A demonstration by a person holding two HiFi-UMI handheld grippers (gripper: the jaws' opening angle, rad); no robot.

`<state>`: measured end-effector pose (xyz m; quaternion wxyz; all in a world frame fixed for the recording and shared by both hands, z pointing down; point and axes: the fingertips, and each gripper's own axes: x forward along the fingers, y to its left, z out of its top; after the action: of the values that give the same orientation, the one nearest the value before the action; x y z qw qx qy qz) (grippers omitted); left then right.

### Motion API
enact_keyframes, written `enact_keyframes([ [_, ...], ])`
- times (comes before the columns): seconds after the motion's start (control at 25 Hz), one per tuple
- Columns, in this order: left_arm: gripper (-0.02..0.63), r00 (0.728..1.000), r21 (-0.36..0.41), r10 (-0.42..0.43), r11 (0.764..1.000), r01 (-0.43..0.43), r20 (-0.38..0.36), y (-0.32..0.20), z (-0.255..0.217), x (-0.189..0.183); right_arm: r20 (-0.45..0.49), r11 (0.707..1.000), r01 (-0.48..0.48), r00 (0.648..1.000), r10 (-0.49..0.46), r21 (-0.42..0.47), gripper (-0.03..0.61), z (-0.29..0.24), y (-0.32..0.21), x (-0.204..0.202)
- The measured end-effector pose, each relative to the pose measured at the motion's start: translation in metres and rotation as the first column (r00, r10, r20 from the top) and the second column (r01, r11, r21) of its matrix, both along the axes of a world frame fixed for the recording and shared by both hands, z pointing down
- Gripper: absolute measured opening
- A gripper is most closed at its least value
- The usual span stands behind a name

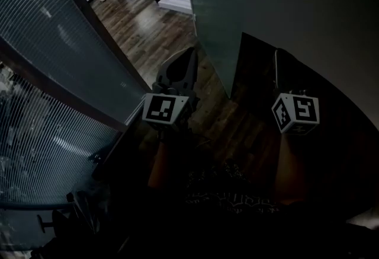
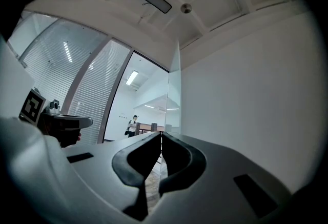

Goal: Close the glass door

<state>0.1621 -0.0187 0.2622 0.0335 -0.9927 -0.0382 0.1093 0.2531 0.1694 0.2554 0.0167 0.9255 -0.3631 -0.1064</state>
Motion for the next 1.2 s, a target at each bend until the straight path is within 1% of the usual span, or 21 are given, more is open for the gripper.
enact_keyframes([
  [0.36, 0.002, 0.999, 0.011, -0.050, 0.999, 0.050, -0.012, -0.012, -0.007, 0.052, -0.004, 0.999, 0.047, 0.999, -0.047, -0.005, 0.003, -0.002, -0.016, 0.065],
  [0.6, 0.002, 0.998, 0.001, -0.062, 0.998, 0.062, 0.006, -0.006, 0.002, 0.090, 0.008, 0.998, 0.066, 0.998, -0.065, -0.004, 0.003, 0.002, -0.017, 0.104],
  [0.76, 0.002, 0.997, -0.006, -0.075, 0.997, 0.075, 0.024, -0.009, 0.011, 0.104, 0.019, 0.997, 0.073, 0.997, -0.073, -0.004, 0.003, 0.008, -0.019, 0.120],
  [1.0, 0.002, 0.996, -0.018, -0.081, 0.997, 0.081, 0.029, -0.040, 0.015, 0.139, 0.036, 0.998, 0.068, 0.997, -0.068, -0.012, 0.003, 0.015, -0.042, 0.156],
  [1.2, 0.002, 0.998, 0.001, -0.053, 0.999, 0.053, 0.018, -0.059, 0.007, 0.177, 0.027, 0.999, 0.048, 0.998, -0.048, -0.004, 0.003, 0.009, -0.063, 0.195],
])
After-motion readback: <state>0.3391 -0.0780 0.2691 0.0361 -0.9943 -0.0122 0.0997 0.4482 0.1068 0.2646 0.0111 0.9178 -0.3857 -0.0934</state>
